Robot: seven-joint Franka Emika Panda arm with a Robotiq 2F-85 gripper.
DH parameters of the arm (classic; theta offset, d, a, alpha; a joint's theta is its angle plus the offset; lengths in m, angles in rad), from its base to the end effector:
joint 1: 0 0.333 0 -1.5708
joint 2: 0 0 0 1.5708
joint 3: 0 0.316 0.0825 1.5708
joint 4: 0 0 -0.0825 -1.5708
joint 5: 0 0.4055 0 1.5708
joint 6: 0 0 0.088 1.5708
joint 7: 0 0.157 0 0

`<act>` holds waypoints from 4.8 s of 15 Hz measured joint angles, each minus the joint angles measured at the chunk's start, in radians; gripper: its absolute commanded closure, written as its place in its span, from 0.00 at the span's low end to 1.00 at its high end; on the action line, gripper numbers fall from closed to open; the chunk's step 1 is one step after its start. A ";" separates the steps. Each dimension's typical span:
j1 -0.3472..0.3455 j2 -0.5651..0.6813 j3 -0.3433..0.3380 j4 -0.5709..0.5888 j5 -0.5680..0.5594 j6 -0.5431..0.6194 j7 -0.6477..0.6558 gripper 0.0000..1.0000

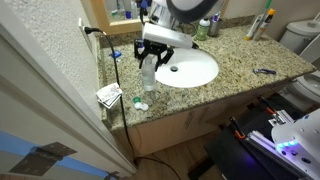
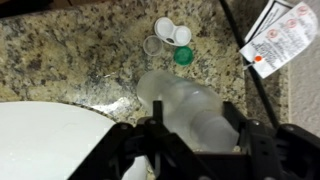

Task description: Move the clear bottle closer to the silver cup

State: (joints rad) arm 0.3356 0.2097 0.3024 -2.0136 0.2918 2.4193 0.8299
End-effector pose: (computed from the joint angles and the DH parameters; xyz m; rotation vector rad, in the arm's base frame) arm 0.5068 0.3858 0.3153 -2.7466 0.5639 0.0525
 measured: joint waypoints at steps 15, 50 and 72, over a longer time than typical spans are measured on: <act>-0.081 -0.260 -0.061 0.038 0.055 -0.158 0.052 0.65; -0.567 -0.148 -0.543 -0.015 -0.001 -0.007 0.482 0.40; -0.579 0.235 -0.600 0.176 0.046 0.177 0.764 0.00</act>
State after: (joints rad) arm -0.2438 0.4445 -0.2980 -1.8371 0.3373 2.5964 1.5936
